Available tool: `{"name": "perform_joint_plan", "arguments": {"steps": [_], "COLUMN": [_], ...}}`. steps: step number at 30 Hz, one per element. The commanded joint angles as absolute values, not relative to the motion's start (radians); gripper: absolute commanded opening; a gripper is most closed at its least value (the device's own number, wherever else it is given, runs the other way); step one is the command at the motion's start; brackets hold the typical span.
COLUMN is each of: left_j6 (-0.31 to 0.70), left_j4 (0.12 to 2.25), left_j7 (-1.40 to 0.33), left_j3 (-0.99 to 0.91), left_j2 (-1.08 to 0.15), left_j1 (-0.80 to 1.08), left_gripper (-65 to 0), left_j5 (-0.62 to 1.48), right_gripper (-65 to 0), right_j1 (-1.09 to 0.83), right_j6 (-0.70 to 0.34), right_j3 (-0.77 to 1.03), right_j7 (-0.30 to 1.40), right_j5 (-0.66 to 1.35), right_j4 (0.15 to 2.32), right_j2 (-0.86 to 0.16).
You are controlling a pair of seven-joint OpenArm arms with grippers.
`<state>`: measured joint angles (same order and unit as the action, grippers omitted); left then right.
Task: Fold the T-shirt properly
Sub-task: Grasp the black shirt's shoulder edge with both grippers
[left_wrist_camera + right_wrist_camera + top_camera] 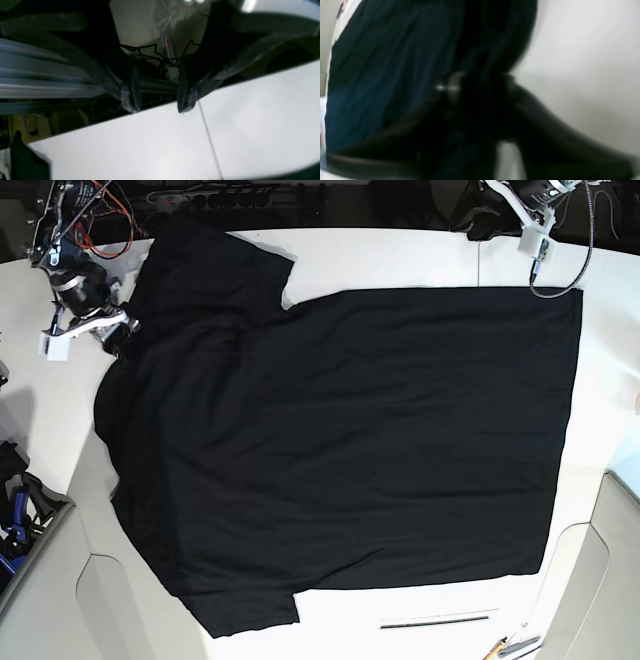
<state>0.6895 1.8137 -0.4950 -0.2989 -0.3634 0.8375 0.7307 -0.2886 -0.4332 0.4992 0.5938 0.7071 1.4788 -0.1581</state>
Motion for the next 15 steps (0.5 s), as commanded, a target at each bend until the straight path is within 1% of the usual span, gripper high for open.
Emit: {"name": "perform_joint_plan", "arguments": {"steps": [1, 5, 7, 9, 11, 15], "left_j6": [0.698, 0.698, 0.695, 0.636, 0.599, 0.583], "left_j4": [1.828, 1.828, 1.827, 1.818, 1.793, 1.678], "left_j7": [-0.476, -0.489, -0.551, -0.614, -0.640, -0.641], "left_j3": [-0.335, -0.456, -0.513, -0.564, -0.612, -0.689], "left_j2": [-0.377, -0.377, -0.377, -0.378, -0.386, -0.420], "left_j1": [0.834, 0.792, 0.753, 0.699, 0.648, 0.559], "left_gripper": [-37.6, -37.4, -37.4, -36.3, -34.6, -34.5], "left_j5": [0.744, 0.768, 0.806, 0.824, 0.840, 0.857], "right_gripper": [-65.0, -65.0, -65.0, -65.0, -65.0, -65.0], "right_j1": [-0.286, -0.292, -0.291, -0.291, -0.291, -0.291], "right_j6": [-0.446, -0.445, -0.445, -0.445, -0.446, -0.446], "right_j3": [0.502, 0.502, 0.502, 0.502, 0.502, 0.502], "right_j7": [0.585, 0.585, 0.585, 0.584, 0.584, 0.585], "right_j5": [0.702, 0.661, 0.662, 0.662, 0.662, 0.662], "right_j4": [1.489, 1.489, 1.489, 1.490, 1.490, 1.490], "right_j2": [-0.168, -0.169, -0.169, -0.169, -0.169, -0.169]}}
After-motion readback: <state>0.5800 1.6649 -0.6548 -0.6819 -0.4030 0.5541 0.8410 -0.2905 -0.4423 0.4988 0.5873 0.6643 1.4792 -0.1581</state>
